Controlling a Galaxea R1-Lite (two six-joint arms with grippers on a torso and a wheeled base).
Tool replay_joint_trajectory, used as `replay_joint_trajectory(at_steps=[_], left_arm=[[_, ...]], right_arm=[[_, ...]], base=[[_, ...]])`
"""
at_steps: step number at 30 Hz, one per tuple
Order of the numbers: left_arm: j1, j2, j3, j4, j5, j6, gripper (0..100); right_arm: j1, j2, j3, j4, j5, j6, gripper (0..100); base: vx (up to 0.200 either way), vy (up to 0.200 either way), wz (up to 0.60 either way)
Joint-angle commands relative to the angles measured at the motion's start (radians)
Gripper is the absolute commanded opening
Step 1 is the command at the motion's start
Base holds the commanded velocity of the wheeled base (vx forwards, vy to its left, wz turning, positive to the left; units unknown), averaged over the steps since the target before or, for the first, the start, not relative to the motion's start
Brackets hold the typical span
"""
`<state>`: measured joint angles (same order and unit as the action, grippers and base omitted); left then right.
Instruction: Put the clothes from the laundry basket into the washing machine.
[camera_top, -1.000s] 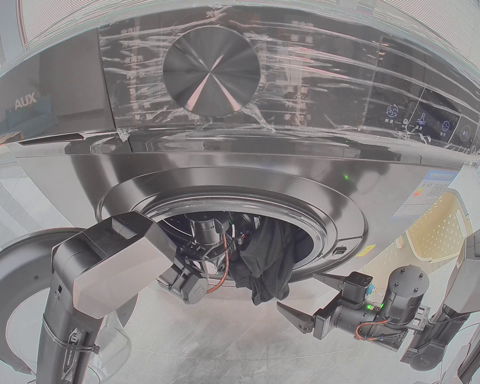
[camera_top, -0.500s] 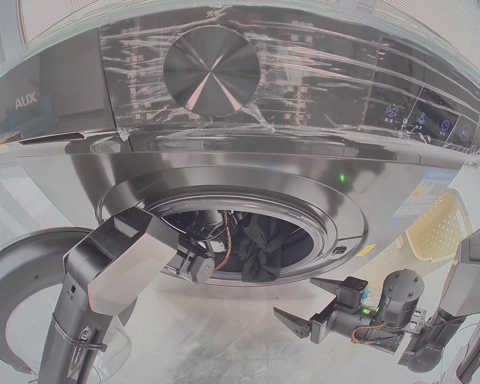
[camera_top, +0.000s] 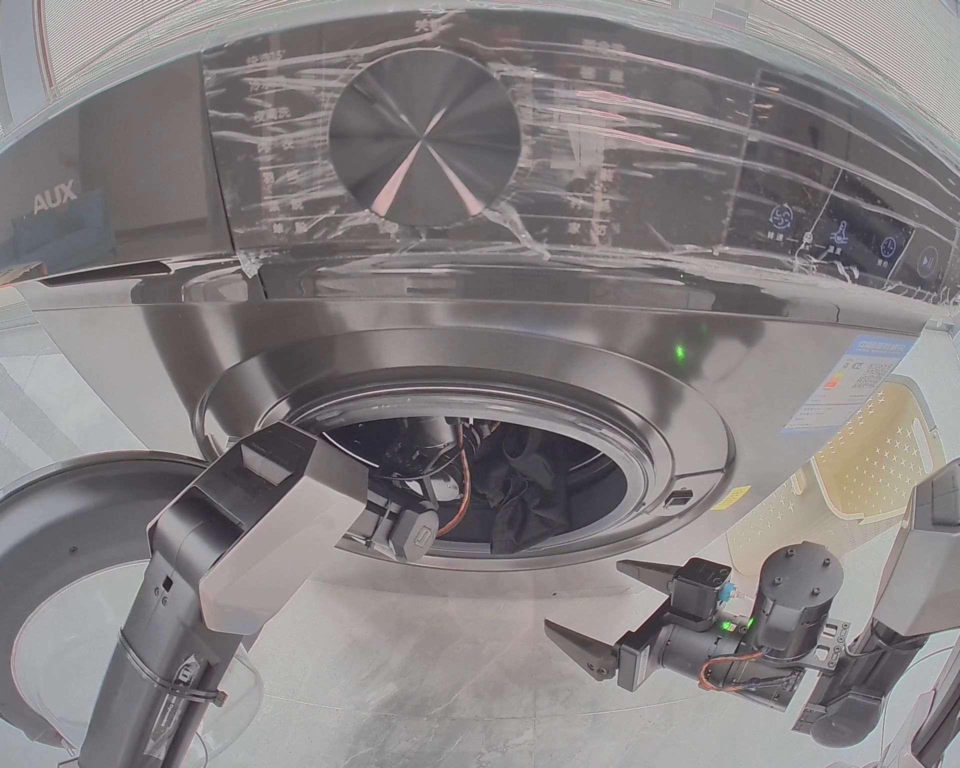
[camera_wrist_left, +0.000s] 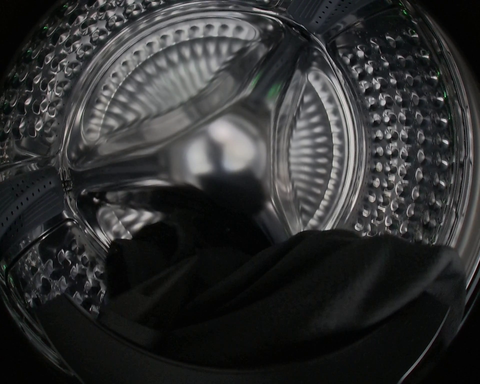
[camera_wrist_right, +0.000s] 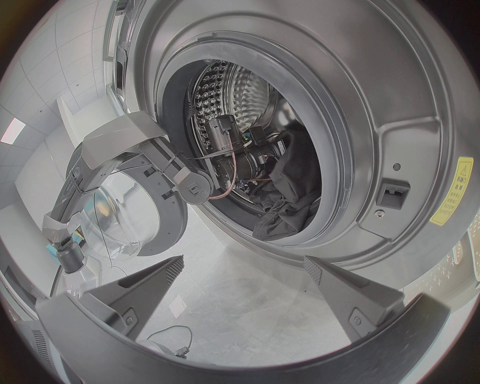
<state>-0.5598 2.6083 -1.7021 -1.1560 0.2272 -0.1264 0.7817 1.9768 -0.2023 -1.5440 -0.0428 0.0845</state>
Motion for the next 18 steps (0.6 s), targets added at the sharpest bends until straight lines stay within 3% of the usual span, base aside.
replay_joint_trajectory(at_steps=[1,7,12,17,18], left_arm=[[-0.015,-0.076,0.141,0.079,-0.009,-0.002,100],[-0.038,-0.105,0.272,0.193,-0.082,0.005,100],[-0.045,-0.093,0.300,0.219,-0.088,0.024,100],[-0.034,-0.070,0.291,0.249,-0.101,0.063,100],[-0.034,-0.070,0.291,0.249,-0.101,0.063,0]], right_arm=[[0.001,0.002,0.000,-0.002,0.000,0.000,100],[0.001,0.002,0.000,-0.001,0.001,0.000,100],[0.001,0.002,0.000,-0.002,0.001,0.000,100],[0.007,0.002,-0.002,-0.002,0.000,0.000,100],[0.007,0.002,-0.002,-0.001,0.000,0.000,100]], base=[[0.000,0.000,0.00],[0.000,0.000,0.00],[0.000,0.000,0.00],[0.000,0.000,0.00],[0.000,0.000,0.00]])
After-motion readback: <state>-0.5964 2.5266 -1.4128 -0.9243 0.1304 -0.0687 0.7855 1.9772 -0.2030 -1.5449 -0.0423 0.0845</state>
